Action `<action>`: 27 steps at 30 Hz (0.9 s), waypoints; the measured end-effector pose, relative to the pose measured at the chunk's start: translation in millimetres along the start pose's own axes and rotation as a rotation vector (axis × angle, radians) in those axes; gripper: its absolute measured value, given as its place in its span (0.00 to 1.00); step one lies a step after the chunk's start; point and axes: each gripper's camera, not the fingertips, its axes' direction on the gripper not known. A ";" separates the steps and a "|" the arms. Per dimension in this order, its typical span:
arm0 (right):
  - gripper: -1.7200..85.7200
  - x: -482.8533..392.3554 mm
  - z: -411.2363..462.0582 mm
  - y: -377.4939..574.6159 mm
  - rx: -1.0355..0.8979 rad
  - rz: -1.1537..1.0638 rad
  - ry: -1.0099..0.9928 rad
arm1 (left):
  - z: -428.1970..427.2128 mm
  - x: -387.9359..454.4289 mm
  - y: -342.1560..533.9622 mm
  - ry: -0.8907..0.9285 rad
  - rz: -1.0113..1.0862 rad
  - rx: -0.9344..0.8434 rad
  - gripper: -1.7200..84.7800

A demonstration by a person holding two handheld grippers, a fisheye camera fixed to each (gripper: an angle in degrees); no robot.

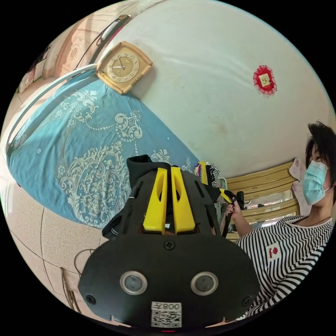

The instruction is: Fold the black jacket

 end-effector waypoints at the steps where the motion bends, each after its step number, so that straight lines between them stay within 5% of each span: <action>1: 0.03 -8.1 -16.5 19.1 0.016 -0.015 -0.010 | -15.1 11.1 12.0 0.016 0.006 0.016 0.05; 14: 0.03 -75.3 -200.4 213.7 0.307 -0.274 -0.287 | -247.7 182.3 156.2 0.197 0.239 0.477 0.05; 27: 0.02 -150.6 -335.3 367.2 0.516 -0.644 -0.449 | -409.5 323.4 280.4 0.132 0.468 0.713 0.04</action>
